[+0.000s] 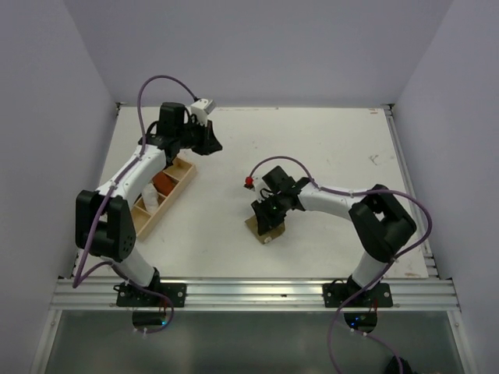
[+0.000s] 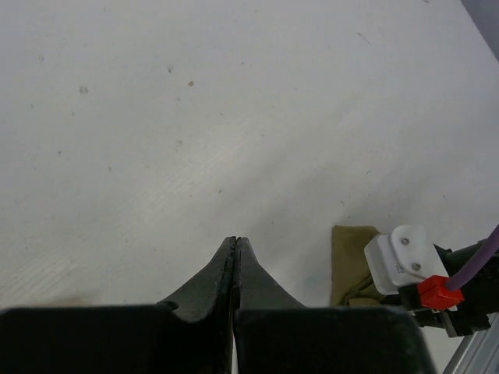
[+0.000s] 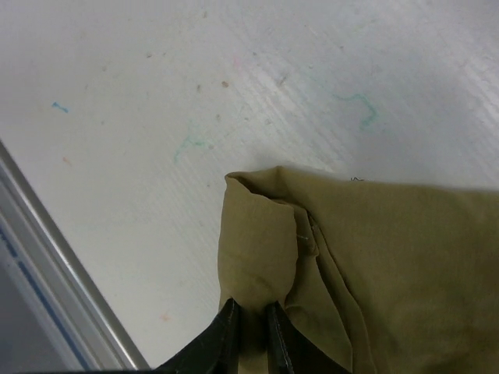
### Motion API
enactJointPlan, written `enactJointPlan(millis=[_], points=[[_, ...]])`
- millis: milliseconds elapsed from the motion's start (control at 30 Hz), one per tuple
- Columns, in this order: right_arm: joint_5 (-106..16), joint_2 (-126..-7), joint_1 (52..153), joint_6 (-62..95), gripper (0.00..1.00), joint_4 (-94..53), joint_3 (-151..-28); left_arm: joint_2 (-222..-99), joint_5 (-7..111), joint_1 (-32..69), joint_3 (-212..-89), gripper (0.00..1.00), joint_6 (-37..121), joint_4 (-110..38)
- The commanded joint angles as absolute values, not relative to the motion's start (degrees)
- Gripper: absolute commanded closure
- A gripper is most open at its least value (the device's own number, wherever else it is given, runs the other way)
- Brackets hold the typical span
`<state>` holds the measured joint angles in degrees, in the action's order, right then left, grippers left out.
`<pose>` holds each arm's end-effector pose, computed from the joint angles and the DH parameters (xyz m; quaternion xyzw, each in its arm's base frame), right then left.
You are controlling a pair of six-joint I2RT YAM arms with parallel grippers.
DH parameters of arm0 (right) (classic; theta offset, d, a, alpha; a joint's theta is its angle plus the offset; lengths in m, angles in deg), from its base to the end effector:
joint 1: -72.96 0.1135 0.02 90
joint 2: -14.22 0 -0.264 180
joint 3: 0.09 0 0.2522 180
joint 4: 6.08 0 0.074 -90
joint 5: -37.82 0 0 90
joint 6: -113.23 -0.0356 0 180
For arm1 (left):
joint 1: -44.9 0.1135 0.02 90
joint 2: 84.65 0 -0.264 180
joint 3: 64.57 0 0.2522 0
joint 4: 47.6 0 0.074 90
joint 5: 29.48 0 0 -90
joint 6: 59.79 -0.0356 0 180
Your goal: Roll the underwear
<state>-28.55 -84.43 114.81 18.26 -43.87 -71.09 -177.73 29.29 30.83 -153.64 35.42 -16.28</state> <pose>0.2344 0.2291 0.1605 -0.3438 0.8935 0.2663 0.1116 0.3554 -0.1081 0.2991 0.1893 0.8434 -0.3098 0.3960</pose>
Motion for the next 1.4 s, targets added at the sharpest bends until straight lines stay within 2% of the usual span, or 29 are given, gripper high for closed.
enactJointPlan(millis=[0, 100, 200, 300, 400, 467, 567, 733, 900, 1067, 1133, 1300, 1367], points=[[-19.1, -88.3, 115.1, 17.4, 0.8, -42.3, -70.2, -179.3, 25.7, 34.1, -157.2, 1.0, 37.3, -14.9], [-14.1, -89.7, 115.1, 15.9, 0.8, -39.4, -69.8, -173.8, 33.9, 34.1, -156.0, 1.0, 33.0, -15.1], [-11.2, -90.4, 115.1, 15.0, 0.8, -36.6, -69.1, -164.8, 39.7, 34.2, -149.0, 1.0, 33.1, -25.5], [-6.1, -93.1, 115.1, 14.5, 0.8, -35.2, -69.2, -162.3, 45.2, 34.8, -145.2, 1.0, 37.9, -31.3], [-3.0, -94.7, 115.1, 13.5, 0.8, -33.3, -68.1, -168.3, 26.1, 36.0, -149.0, 1.0, 31.6, -23.4], [-1.3, -95.5, 115.0, 12.6, 0.8, -31.4, -67.3, -173.0, 21.3, 36.0, -152.2, 1.0, 30.2, -17.0], [1.6, -97.2, 114.8, 11.0, 0.8, -29.0, -66.2, -173.2, 19.7, 34.6, -150.2, 1.0, 22.3, -13.6], [5.0, -99.2, 114.2, 8.2, 0.8, -23.9, -63.9, -164.0, 20.3, 24.2, -139.6, 0.8, -1.1, -10.0], [5.6, -99.9, 113.7, 6.7, 0.8, -21.2, -61.9, -162.0, 9.1, 22.0, -135.6, 0.74, -12.6, -1.7], [6.7, -100.8, 113.0, 5.6, 0.8, -18.7, -61.3, -162.7, 8.2, 18.9, -132.0, 0.7, -18.0, 3.9], [6.6, -100.9, 112.9, 5.9, 0.8, -19.4, -61.6, -163.1, 8.6, 17.0, -131.1, 0.62, -19.2, 5.3], [6.7, -101.0, 112.5, 8.1, 0.8, -22.2, -62.4, -165.3, 9.7, 11.6, -129.6, 0.6, -21.6, 7.6], [6.4, -101.1, 112.5, 8.4, 0.8, -22.1, -62.2, -166.8, 9.6, 9.5, -129.7, 0.53, -21.6, 7.6]])
